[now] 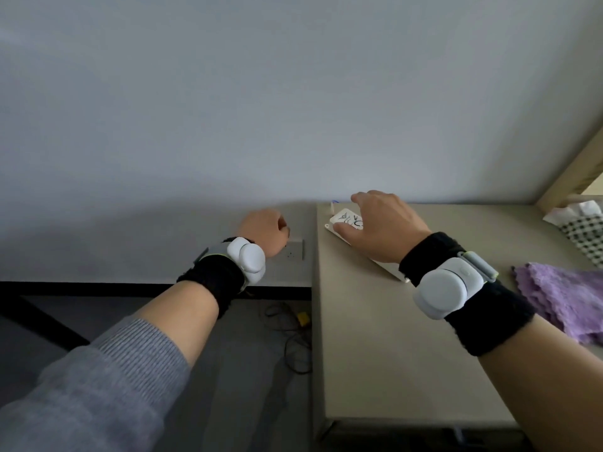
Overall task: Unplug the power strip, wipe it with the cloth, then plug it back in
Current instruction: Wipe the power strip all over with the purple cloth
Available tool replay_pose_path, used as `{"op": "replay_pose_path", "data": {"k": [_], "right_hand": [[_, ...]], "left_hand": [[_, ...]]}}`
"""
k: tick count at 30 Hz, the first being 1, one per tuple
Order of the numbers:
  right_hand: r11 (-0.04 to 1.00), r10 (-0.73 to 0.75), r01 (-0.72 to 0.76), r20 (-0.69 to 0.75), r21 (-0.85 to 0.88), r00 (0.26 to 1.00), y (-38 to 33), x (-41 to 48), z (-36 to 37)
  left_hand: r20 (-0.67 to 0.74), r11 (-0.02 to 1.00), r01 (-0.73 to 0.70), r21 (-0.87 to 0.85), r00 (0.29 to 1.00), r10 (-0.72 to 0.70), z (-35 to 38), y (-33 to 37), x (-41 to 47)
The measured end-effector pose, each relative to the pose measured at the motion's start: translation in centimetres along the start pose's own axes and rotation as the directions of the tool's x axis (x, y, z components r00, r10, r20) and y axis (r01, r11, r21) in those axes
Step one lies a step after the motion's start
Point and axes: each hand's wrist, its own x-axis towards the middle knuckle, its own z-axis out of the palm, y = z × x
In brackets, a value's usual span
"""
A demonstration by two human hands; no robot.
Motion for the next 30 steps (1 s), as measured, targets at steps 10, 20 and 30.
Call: {"op": "replay_pose_path", "data": {"k": [10,20,30], "right_hand": [[0.990,0.140,-0.139,0.139,-0.016,0.980,0.6,-2.7,-0.8],[0.980,0.200,-0.199,0.127,-0.022,0.971,2.8,-4.3,-0.1],[0.955,0.285,-0.286,0.015,0.074,0.958,5.3,-7.6,-0.2]], "left_hand": [[-0.224,0.972,-0.137,-0.190,0.970,0.093,-0.8,4.5,-1.0],[-0.240,0.983,-0.126,-0.130,0.966,0.093,-1.1,7.2,-1.1],[-0.211,0.986,-0.158,-0.045,0.967,0.145,-0.2,13.8,-1.1]]}}
